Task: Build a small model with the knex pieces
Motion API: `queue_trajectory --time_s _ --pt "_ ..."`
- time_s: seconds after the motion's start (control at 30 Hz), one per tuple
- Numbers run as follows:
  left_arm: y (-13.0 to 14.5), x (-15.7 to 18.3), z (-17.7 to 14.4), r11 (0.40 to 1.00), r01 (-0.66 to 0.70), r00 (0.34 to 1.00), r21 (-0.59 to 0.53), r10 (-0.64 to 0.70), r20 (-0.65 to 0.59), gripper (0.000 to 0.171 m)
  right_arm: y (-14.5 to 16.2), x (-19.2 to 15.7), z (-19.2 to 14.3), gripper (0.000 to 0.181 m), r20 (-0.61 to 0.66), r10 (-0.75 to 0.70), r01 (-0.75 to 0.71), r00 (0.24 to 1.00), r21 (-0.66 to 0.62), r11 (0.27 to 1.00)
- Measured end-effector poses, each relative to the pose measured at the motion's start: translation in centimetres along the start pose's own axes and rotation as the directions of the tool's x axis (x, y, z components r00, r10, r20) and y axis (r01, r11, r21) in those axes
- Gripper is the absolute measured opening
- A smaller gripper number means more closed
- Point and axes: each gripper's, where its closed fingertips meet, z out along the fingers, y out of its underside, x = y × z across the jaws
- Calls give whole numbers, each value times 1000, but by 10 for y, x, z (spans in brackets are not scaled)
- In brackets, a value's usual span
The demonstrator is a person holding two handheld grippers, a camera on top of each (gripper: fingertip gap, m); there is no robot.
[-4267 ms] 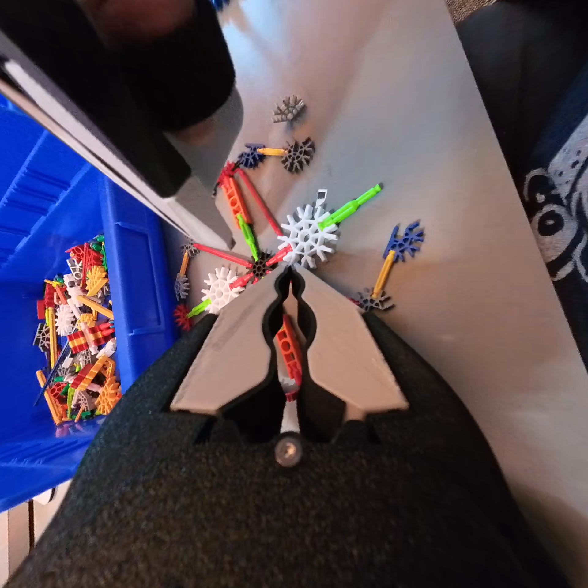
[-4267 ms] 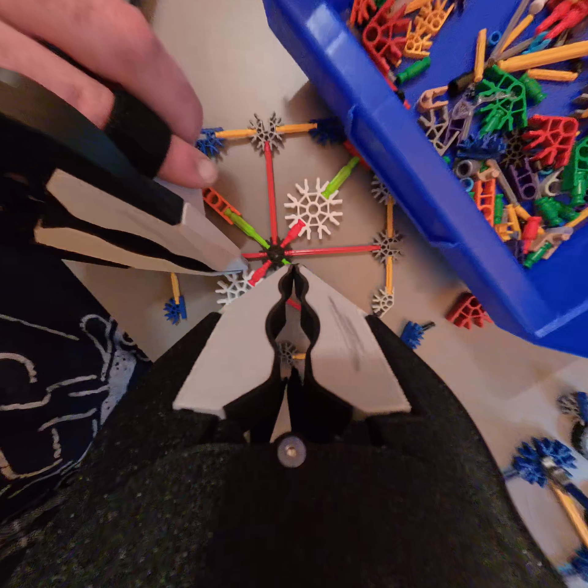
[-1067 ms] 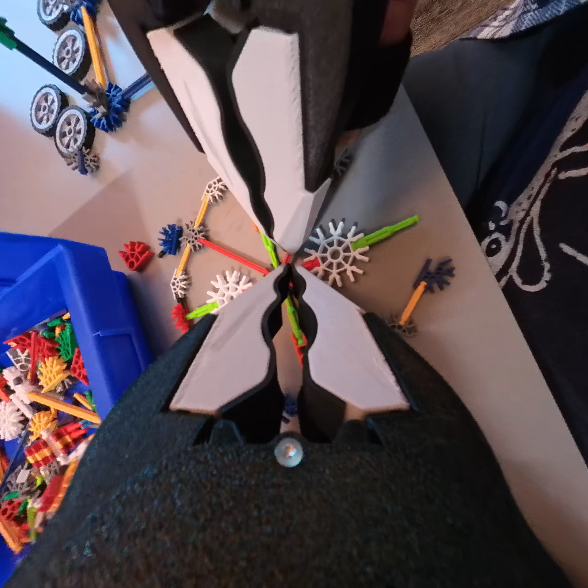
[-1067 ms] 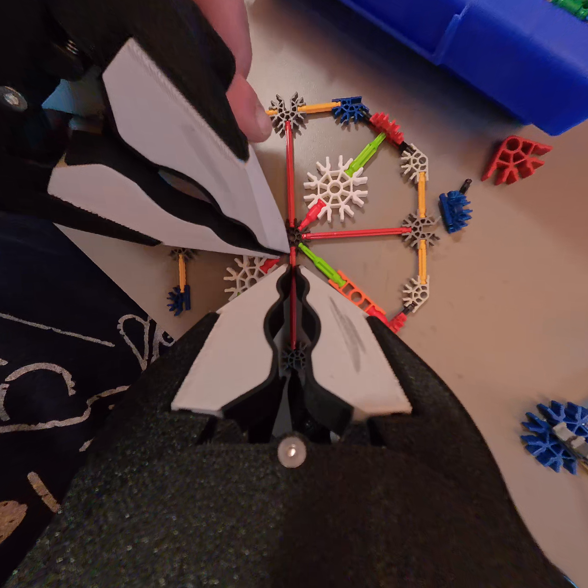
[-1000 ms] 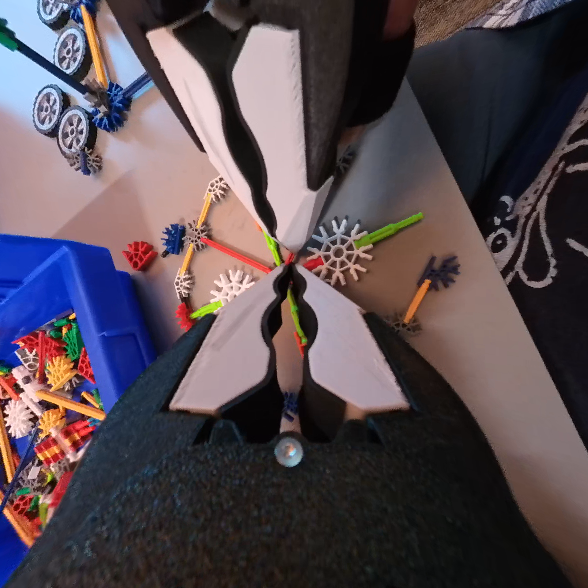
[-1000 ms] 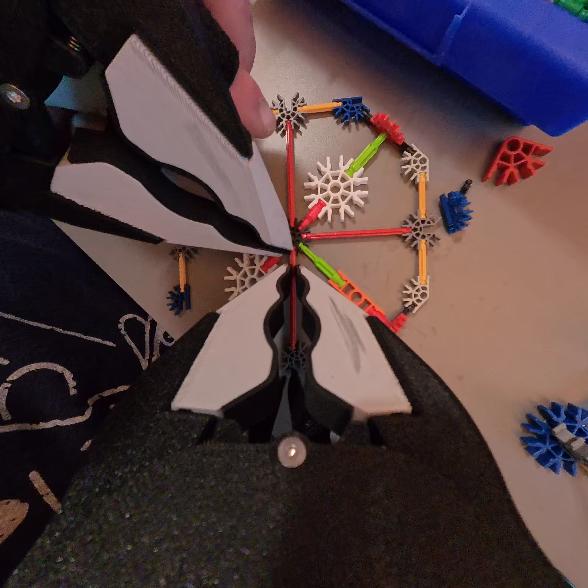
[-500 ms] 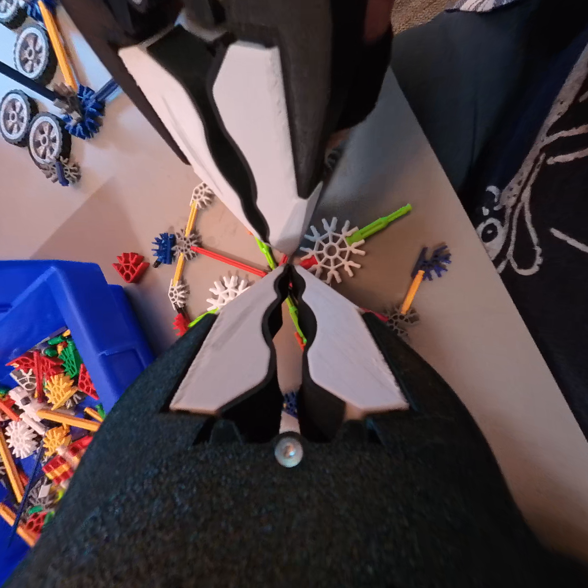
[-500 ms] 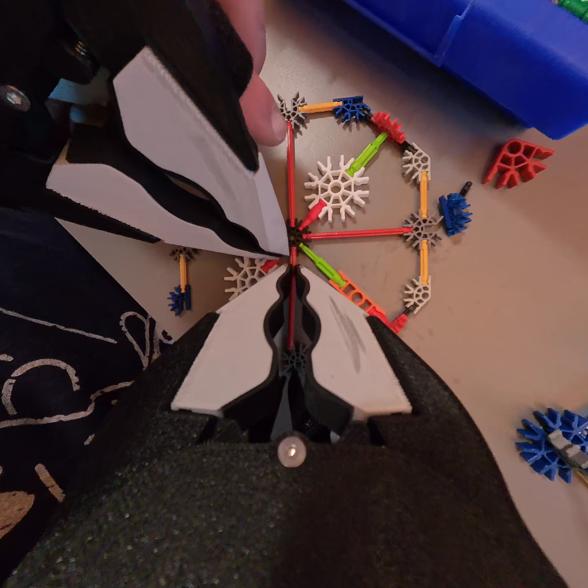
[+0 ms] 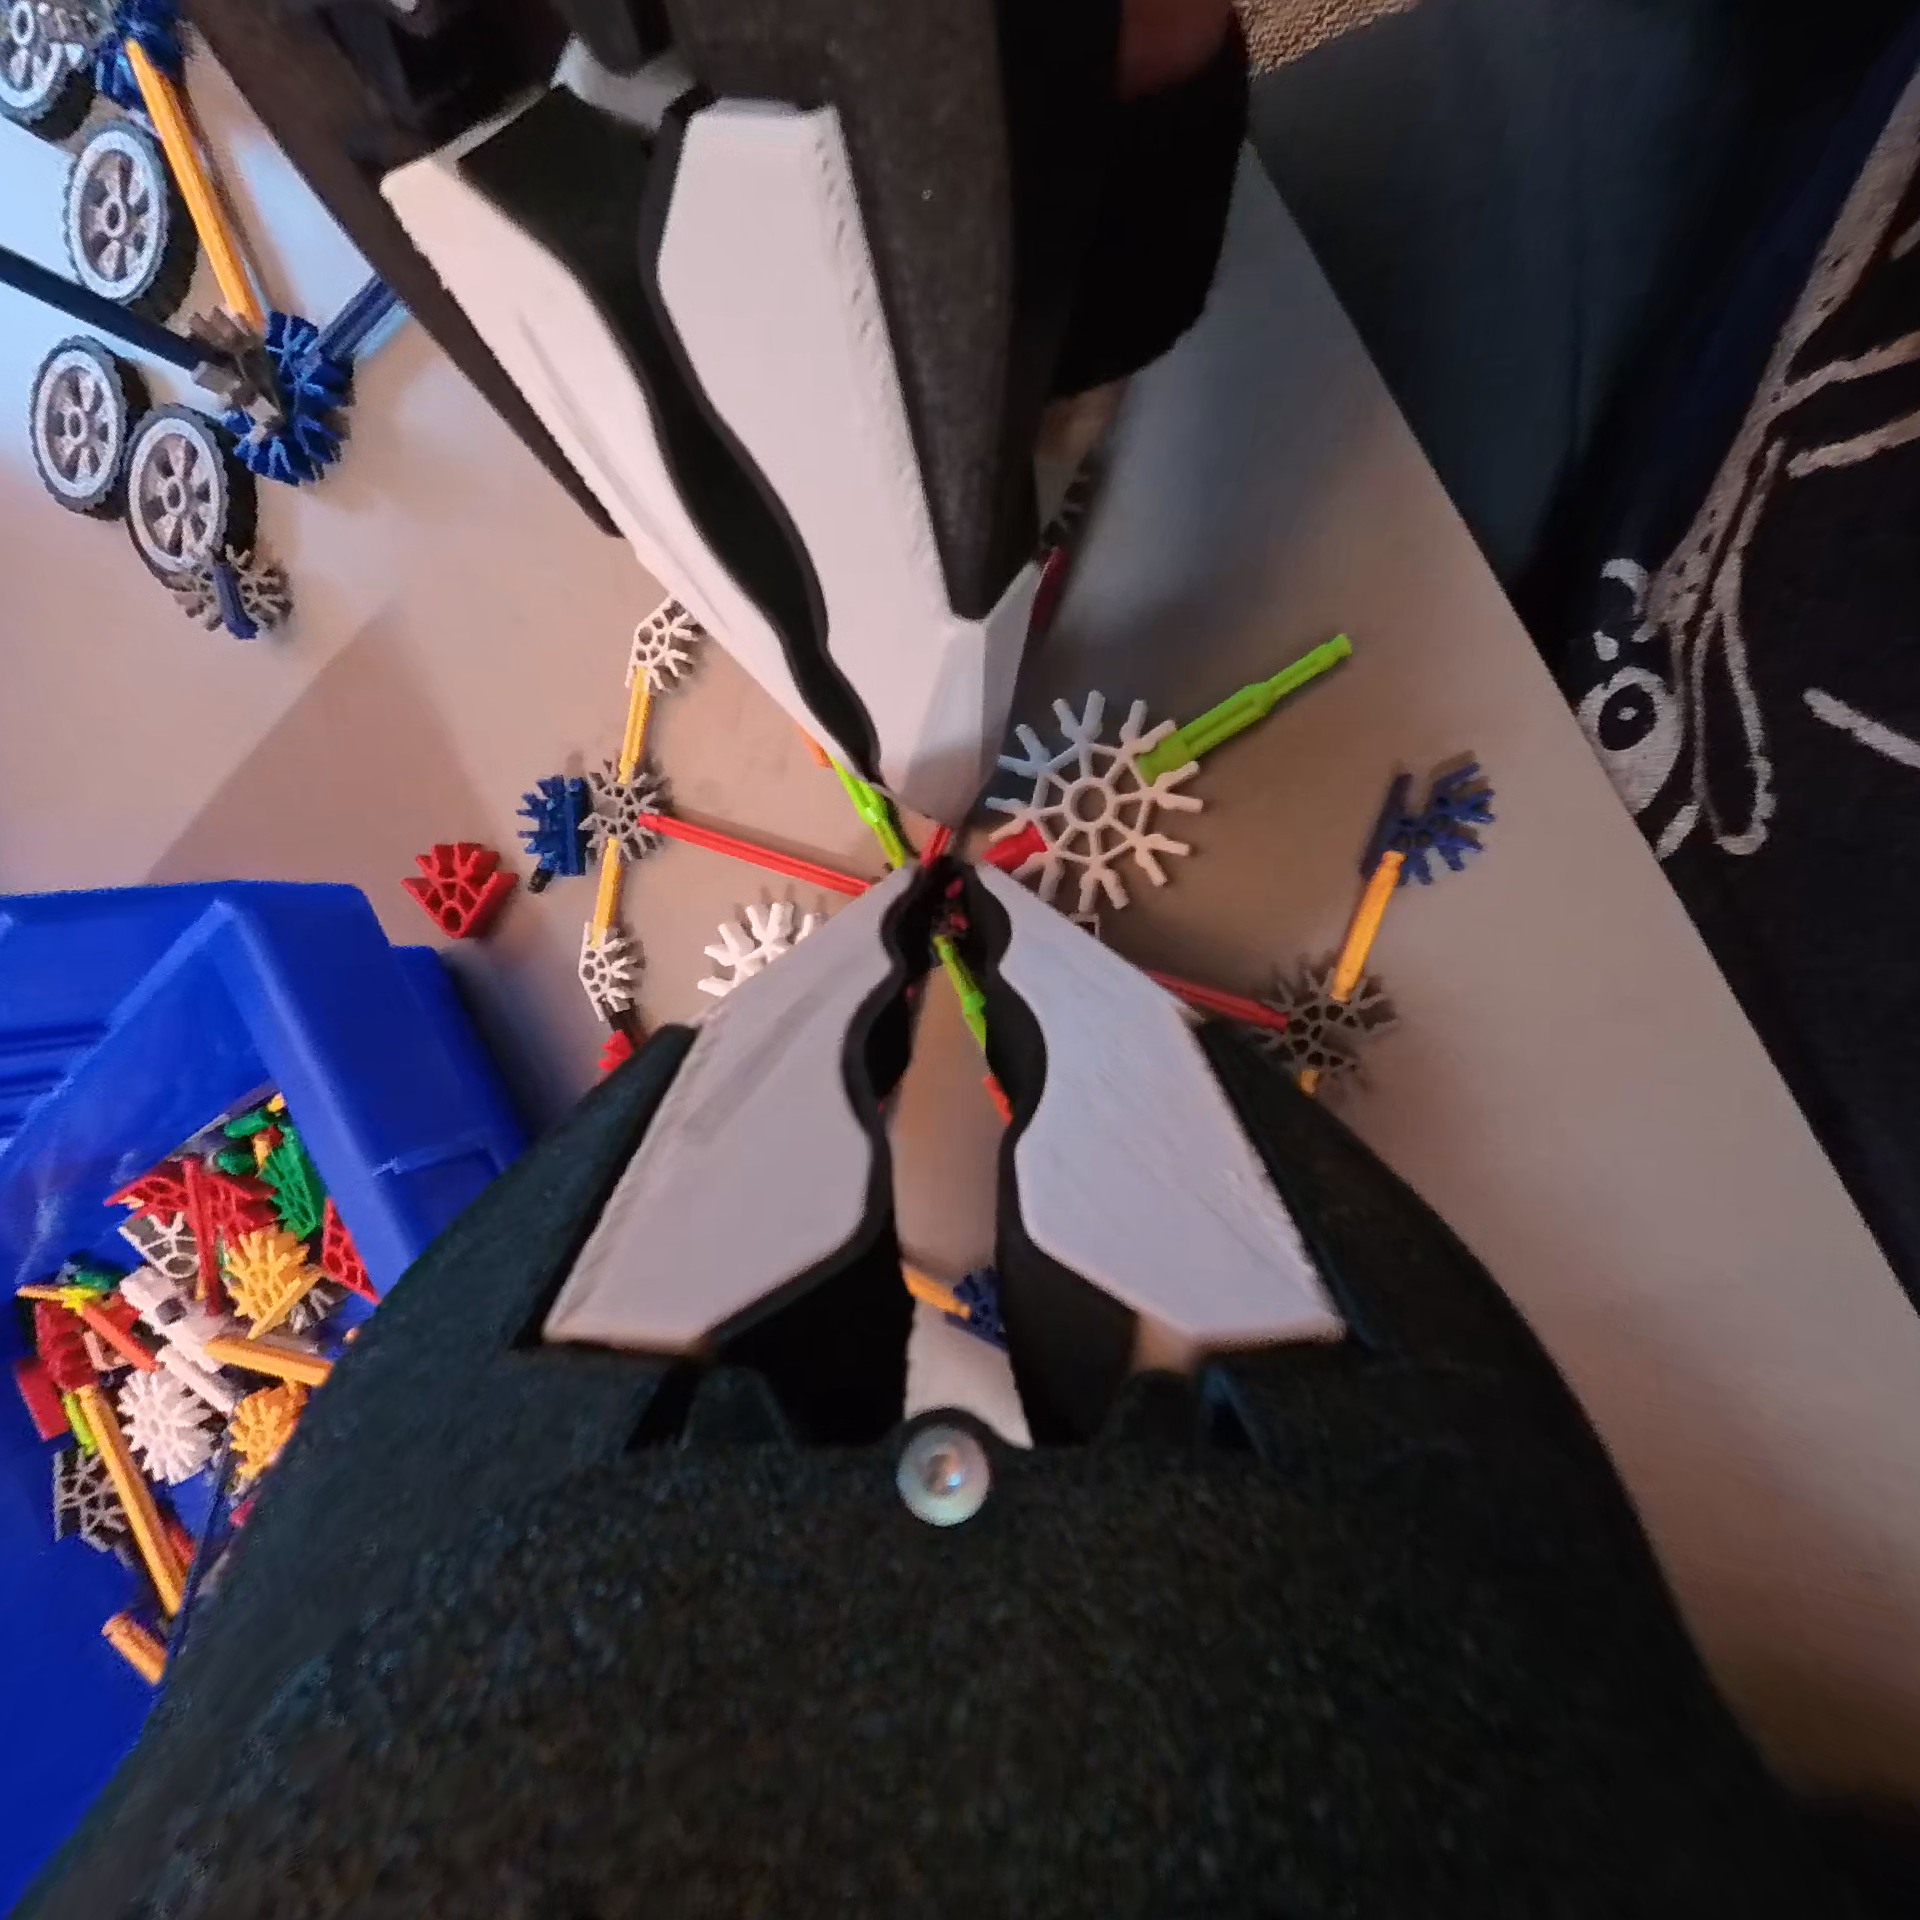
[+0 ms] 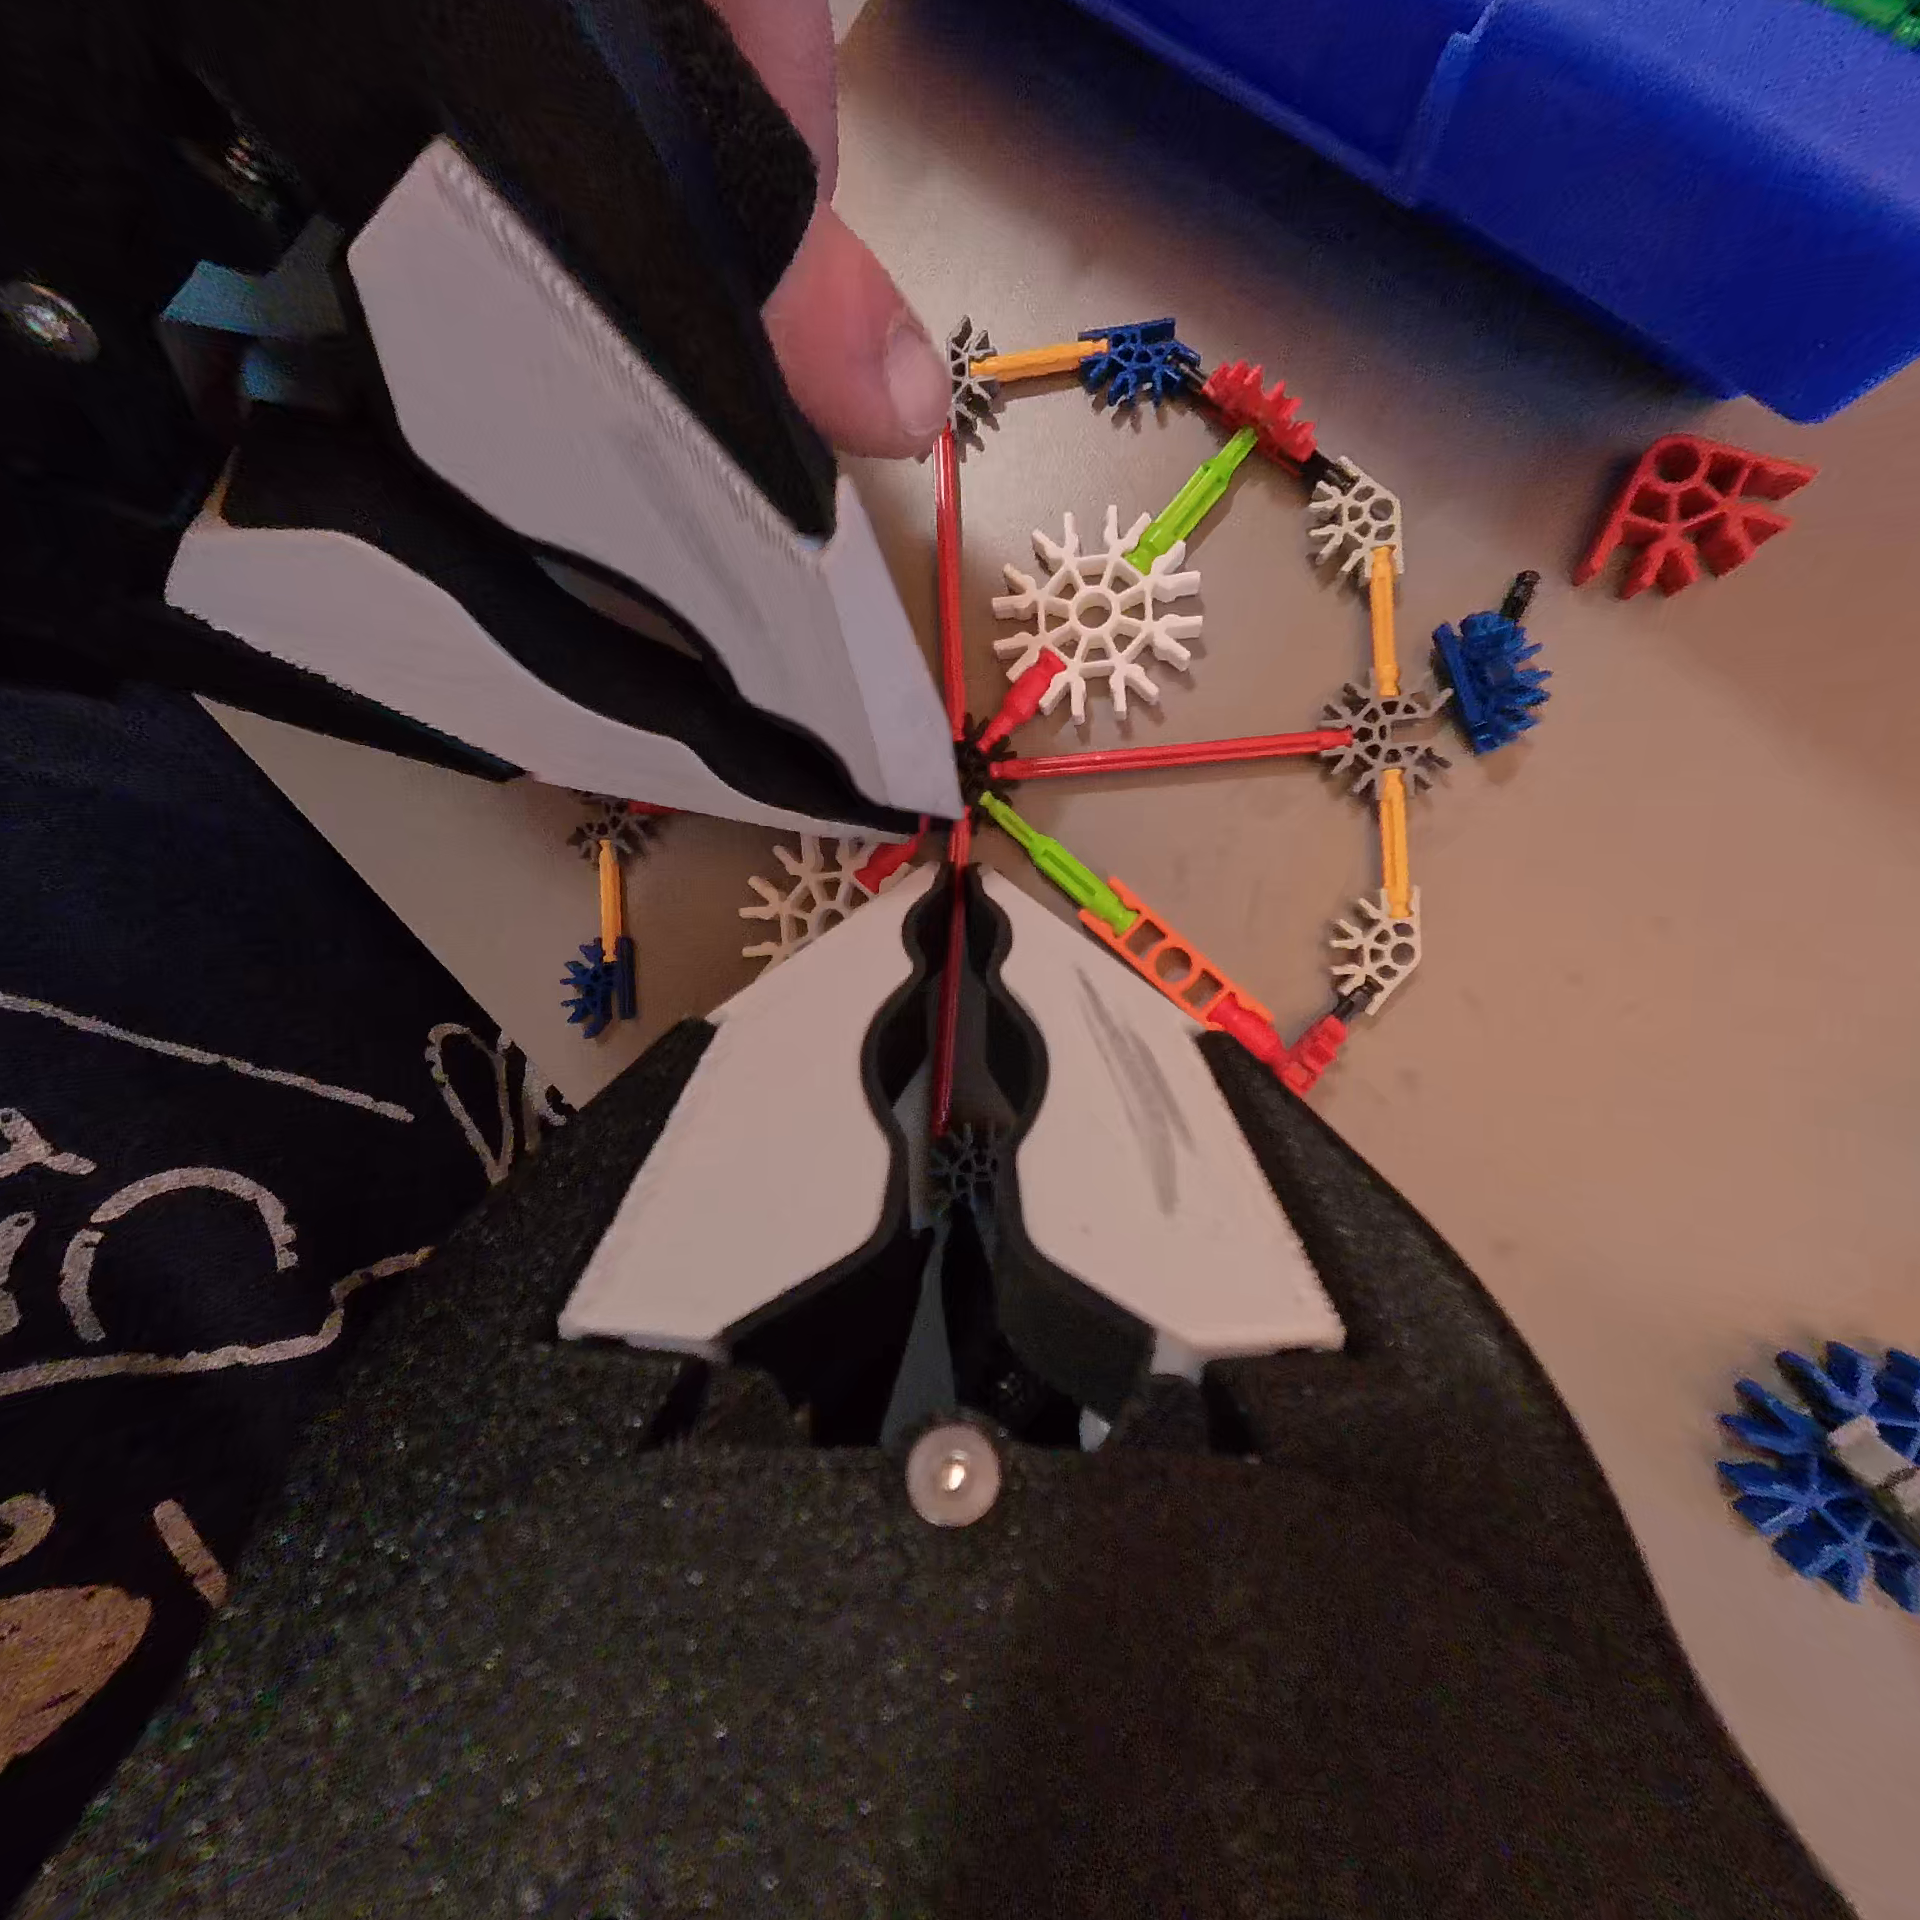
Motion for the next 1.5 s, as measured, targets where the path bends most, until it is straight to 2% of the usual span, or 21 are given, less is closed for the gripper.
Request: queue_trajectory --time_s 0.1,0.47,0.6,0.8,1.33,1.5 --pt "3 1 -2 1000 -12 1000 -10 12 -8 13 1 2 -1 0 1 2 -2 1000 2 1000" --pt "7 -1 -3 994 -103 995 -32 103 -5 12 1 3 -1 0 14 -5 5 1000 9 1000" --pt "9 -2 -4 984 -169 986 -51 169 -1 12 1 3 -1 0 12 -9 9 1000 7 1000" --pt "8 -6 -4 950 -296 950 -97 303 71 9 3 4 -3 0 6 -20 20 1000 -8 1000" --pt "9 -10 -4 917 -367 919 -160 383 91 4 5 6 -6 1 1 -31 31 1000 -25 999" --pt "4 -10 -9 937 -330 938 -115 339 77 15 6 8 -7 0 -7 -27 27 1000 -22 999"
